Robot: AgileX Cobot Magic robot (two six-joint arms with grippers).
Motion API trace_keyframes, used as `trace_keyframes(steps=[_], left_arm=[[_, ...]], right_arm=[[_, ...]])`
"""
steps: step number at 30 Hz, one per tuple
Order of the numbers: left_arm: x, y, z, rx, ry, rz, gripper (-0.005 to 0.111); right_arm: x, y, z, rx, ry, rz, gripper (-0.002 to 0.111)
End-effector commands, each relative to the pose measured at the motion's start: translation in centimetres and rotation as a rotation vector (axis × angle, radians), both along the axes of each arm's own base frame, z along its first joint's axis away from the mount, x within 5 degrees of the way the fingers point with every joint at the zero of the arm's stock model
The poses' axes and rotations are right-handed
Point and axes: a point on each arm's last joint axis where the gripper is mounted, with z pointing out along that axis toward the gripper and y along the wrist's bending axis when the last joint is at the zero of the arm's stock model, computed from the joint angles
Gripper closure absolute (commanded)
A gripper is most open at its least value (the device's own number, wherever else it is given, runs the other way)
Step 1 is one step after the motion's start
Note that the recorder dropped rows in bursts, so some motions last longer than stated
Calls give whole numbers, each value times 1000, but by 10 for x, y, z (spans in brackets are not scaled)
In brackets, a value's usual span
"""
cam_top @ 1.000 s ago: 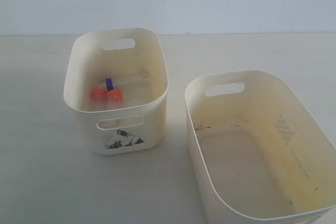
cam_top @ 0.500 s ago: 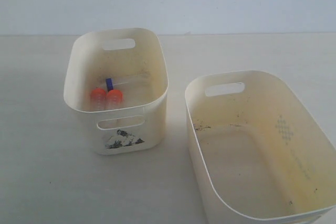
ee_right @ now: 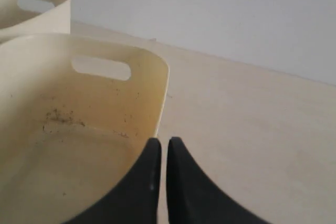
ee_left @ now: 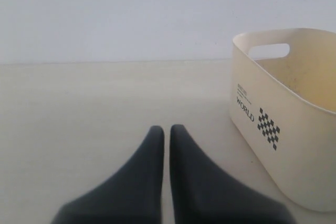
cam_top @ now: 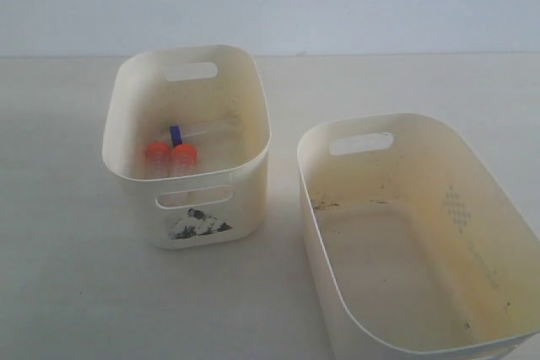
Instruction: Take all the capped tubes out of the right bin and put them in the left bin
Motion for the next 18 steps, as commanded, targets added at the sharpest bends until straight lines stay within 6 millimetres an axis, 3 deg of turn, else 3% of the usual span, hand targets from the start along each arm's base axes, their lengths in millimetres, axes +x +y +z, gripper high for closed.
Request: trace_keyframes(steps=[1,3,6,18], left_arm=[[0,0,1,-5,-7,4,102],[0,0,1,-5,-7,4,102],[0,0,1,-5,-7,4,102],[0,0,1,-5,-7,4,102]], right_arm=[[-1,-1,-6,74,69,-26,104],[-1,-1,-6,216,94,-58,104],[-1,-1,-6,298,108,-75,104],[-1,-3,-7,224,95,-81,104]])
